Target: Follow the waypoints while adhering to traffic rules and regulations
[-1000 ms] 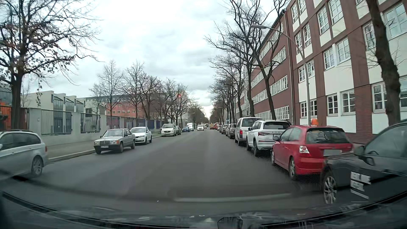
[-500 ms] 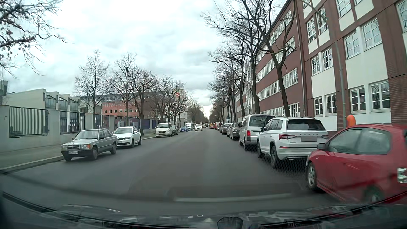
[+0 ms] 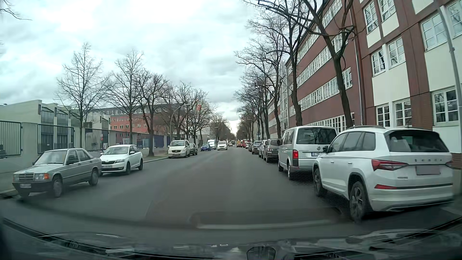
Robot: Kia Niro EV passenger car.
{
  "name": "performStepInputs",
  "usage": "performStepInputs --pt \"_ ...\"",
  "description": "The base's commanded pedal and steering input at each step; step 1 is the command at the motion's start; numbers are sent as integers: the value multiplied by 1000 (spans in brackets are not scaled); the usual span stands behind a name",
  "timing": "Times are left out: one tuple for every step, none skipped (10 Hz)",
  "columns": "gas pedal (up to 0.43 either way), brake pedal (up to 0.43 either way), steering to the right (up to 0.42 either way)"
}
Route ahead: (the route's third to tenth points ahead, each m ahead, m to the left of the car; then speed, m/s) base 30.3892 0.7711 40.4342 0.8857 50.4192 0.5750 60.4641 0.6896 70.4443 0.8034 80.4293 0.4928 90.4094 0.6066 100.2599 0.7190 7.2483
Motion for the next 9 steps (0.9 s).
performStepInputs --pt "0 12 3" --pt "0 12 2" --pt "0 12 1" --pt "8 12 1" --pt "8 12 0" --pt "8 12 0" --pt "8 12 -1" --pt "20 12 -1" --pt "20 12 -1"
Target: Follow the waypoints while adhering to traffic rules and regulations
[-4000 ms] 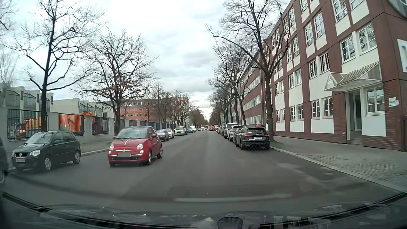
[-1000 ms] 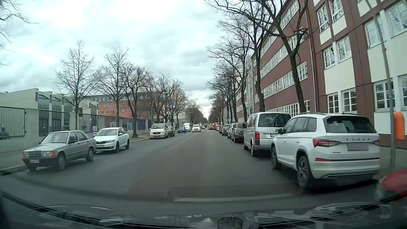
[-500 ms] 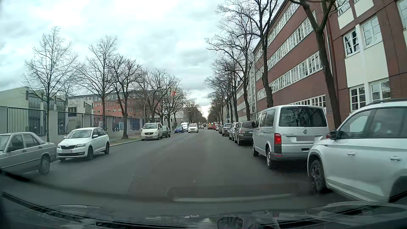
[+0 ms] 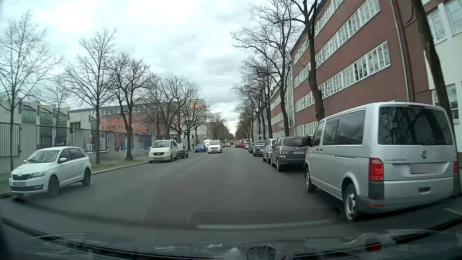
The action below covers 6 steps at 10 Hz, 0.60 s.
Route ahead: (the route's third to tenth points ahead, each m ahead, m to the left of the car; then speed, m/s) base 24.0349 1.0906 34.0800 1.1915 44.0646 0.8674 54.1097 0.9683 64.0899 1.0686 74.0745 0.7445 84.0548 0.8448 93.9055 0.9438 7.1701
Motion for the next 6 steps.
performStepInputs --pt "20 12 -1" --pt "28 12 -1" --pt "28 12 -1" --pt "28 12 0" --pt "28 12 0" --pt "28 12 0"
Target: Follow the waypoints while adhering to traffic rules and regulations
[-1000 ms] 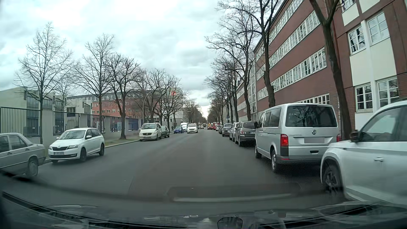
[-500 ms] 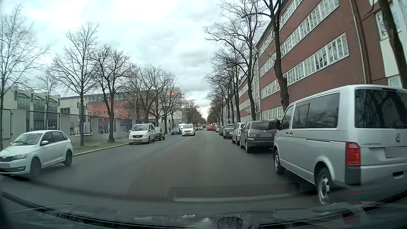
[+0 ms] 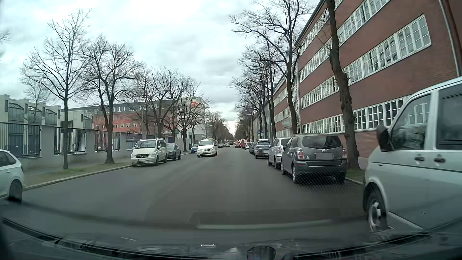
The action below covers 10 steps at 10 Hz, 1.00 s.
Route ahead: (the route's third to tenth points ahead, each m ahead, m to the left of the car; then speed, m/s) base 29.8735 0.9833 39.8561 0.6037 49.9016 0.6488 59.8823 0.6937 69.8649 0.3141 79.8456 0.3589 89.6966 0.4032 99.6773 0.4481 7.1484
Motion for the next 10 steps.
performStepInputs --pt "28 12 0" --pt "28 12 0" --pt "28 12 -1" --pt "28 12 -3" --pt "28 12 -5" --pt "28 12 -11" --pt "28 12 -14" --pt "28 12 -13" --pt "28 12 -10" --pt "28 12 -6"
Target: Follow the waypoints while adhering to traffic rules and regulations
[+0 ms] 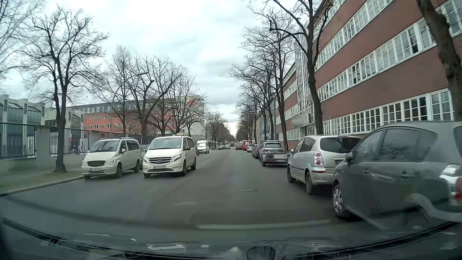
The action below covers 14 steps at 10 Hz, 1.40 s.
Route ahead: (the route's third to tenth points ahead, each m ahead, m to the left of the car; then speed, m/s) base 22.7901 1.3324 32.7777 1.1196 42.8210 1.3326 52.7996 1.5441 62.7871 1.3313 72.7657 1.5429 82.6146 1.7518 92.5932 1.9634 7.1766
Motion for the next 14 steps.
performStepInputs --pt "28 12 -5" --pt "28 12 -5" --pt "28 12 -5" --pt "28 12 -5" --pt "28 12 -11" --pt "28 12 -14" --pt "28 12 -13" --pt "28 12 -11" --pt "28 12 -8" --pt "28 12 -5" --pt "28 12 -3" --pt "28 12 -3" --pt "28 12 -2" --pt "28 12 -2"
